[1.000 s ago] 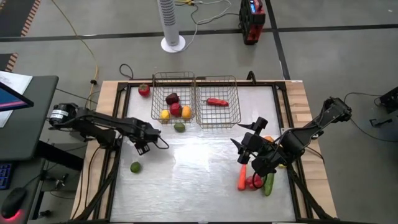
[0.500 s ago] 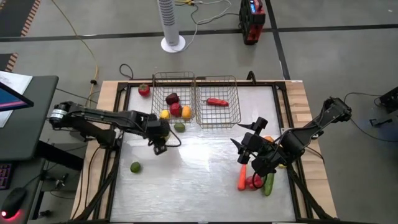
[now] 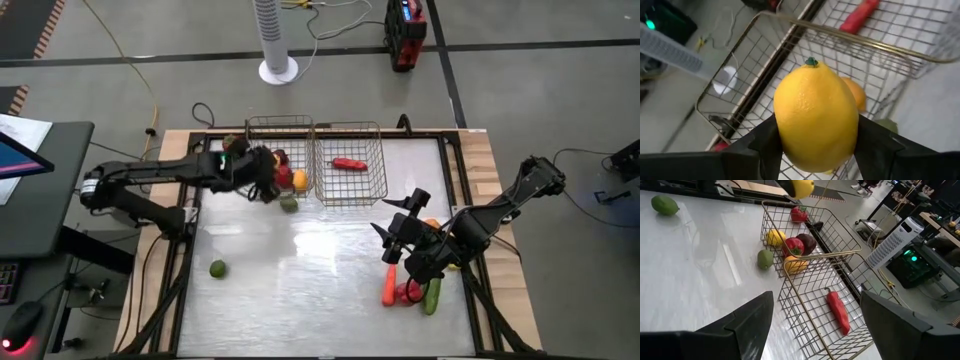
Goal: Sort produce into baskets
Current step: Put the lemon into the left wire basket, then put the bottom lime into the left wire basket
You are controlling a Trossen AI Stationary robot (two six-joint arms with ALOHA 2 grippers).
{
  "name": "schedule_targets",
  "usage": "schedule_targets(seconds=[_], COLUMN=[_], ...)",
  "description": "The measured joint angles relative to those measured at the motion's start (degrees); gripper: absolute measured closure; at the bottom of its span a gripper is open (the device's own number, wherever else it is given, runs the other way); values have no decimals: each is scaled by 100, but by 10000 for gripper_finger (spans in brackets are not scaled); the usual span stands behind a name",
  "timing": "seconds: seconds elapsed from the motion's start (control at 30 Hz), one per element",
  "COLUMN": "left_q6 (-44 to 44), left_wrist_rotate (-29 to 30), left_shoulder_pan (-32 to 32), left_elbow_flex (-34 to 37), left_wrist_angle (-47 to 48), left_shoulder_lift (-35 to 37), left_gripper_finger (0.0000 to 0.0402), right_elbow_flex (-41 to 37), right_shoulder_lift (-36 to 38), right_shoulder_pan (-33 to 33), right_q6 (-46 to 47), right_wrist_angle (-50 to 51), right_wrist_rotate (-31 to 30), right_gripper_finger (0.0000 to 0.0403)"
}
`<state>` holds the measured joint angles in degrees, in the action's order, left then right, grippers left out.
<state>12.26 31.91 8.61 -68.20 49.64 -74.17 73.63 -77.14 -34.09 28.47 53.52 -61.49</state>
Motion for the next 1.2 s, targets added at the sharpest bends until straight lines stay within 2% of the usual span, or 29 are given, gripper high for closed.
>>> schedule_targets(seconds=[0.17, 0.27, 0.5, 0.6, 0.67, 0.8, 0.87, 1.03, 1.2], left_q6=[128, 24, -136, -169, -275, -313, -122, 769, 2114], left_wrist_rotate=[-170, -313, -524, -684, -1012, -2089, -2415, -2634, -2686], left_shoulder_pan=[652, 826, 847, 792, 699, 196, -212, -1446, -2527], left_elbow_flex=[10, 10, 10, 10, 10, 10, 12, 12, 12], left_wrist_angle=[44, 40, 85, 163, 279, 793, 1056, 1593, 1809], left_shoulder_lift=[-74, -88, -94, -94, -94, -94, -94, -94, -94], left_gripper_finger=[211, 192, 120, 109, 108, 114, 120, 138, 153], right_elbow_flex=[0, 0, 0, 0, 0, 0, 0, 0, 0], right_shoulder_lift=[0, 0, 0, 0, 0, 0, 0, 0, 0], right_shoulder_pan=[0, 0, 0, 0, 0, 0, 0, 0, 0], right_q6=[1, 0, -32, -42, -42, -42, -42, -42, -9], right_wrist_angle=[2, 2, 13, 11, 11, 14, 29, 33, 22], right_wrist_rotate=[4, 4, 4, 7, 7, 9, 9, 9, 17], right_gripper_finger=[79, 79, 79, 79, 79, 79, 79, 79, 79])
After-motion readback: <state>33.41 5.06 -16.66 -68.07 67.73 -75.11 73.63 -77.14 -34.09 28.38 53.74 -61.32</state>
